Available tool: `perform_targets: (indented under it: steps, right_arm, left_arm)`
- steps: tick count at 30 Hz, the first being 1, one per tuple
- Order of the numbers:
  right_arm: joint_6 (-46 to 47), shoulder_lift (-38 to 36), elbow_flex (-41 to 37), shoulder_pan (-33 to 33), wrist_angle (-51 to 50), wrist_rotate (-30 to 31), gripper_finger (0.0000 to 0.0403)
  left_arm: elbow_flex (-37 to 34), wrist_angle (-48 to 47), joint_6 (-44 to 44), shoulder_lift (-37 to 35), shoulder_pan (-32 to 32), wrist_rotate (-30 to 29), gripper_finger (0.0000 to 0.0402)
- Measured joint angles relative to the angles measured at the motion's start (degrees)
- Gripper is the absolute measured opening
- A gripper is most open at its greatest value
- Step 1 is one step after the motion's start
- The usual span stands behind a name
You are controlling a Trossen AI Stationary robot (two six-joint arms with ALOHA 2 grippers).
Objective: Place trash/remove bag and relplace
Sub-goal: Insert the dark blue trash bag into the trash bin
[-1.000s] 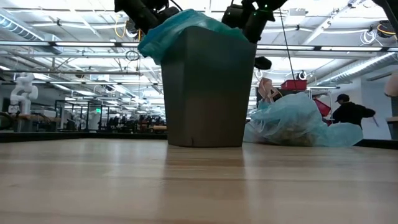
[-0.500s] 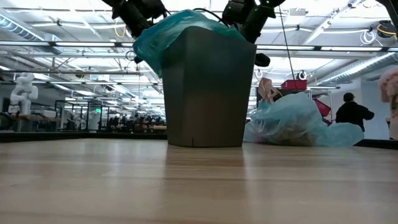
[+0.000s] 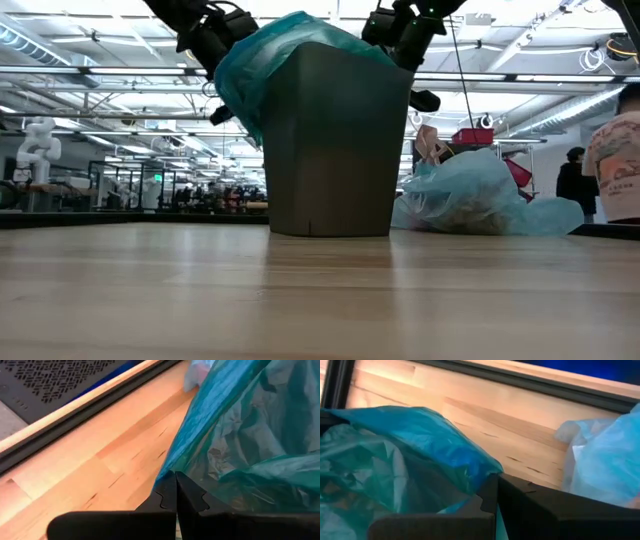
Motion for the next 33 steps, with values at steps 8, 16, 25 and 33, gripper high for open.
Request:
perform_targets:
  steps: [8,16,25,33]
  right_arm:
    - [-1.8,0.0,0.0,0.2,-4.1,-0.1,0.0000]
    - [-3.4,0.0,0.0,4.2,-7.5,-0.2,0.0000]
    - [-3.8,0.0,0.0,8.9,-7.6,5.6,0.0000]
    - [-4.8,0.0,0.0,8.9,-8.3,8.8,0.0000]
  left_arm:
    - [-2.0,0.5,-0.4,0.0,-0.1,2.0,0.0000]
    - [-2.3,0.5,-1.6,0.0,-0.5,3.3,0.0000]
    - [-2.8,0.7,-1.6,0.0,-1.7,3.4,0.0000]
    - [-7.5,2.8,-3.4,-0.1,-2.4,7.0,0.0000]
